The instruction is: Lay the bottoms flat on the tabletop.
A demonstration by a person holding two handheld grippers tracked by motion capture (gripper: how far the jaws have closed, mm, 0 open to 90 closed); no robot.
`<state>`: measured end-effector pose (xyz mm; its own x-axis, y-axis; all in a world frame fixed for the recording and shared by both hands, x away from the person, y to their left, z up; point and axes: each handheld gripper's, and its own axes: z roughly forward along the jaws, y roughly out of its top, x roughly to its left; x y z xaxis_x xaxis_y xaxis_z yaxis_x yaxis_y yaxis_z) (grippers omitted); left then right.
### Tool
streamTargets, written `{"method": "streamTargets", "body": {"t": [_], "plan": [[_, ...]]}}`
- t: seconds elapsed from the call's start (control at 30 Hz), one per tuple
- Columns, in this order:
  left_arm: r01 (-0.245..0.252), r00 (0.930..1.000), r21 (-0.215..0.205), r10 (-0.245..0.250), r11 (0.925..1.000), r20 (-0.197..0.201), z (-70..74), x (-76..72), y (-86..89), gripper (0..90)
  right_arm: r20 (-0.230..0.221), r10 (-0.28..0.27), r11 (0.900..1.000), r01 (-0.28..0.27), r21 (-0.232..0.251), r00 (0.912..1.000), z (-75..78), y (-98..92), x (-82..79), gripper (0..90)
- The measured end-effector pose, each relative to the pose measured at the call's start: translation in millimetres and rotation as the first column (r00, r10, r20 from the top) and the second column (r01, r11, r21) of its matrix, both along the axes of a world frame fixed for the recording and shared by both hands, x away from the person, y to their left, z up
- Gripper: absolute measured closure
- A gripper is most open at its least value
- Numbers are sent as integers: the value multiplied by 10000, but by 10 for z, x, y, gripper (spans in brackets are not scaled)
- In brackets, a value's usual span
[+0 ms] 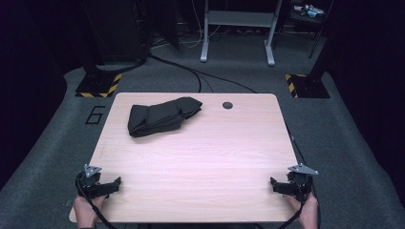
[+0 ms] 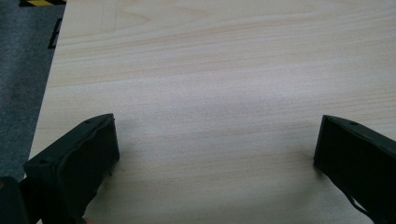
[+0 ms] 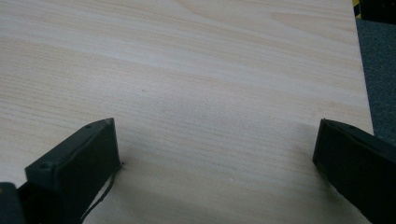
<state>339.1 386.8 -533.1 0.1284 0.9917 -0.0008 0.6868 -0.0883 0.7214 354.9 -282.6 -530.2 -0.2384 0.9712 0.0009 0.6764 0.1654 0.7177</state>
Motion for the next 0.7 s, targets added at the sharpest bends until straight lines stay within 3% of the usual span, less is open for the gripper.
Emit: {"method": "streamTargets", "body": {"t": [0.43,0.7], "plan": [[-67,9999,123,66,9999,122,-2,-1,-38,3,-22,-9,10000,9,-38,10000,3,7,32,0],[-74,10000,64,75,10000,-38,5,-2,-31,2,-27,-118,9999,118,-26,9999,3,7,32,0]]}}
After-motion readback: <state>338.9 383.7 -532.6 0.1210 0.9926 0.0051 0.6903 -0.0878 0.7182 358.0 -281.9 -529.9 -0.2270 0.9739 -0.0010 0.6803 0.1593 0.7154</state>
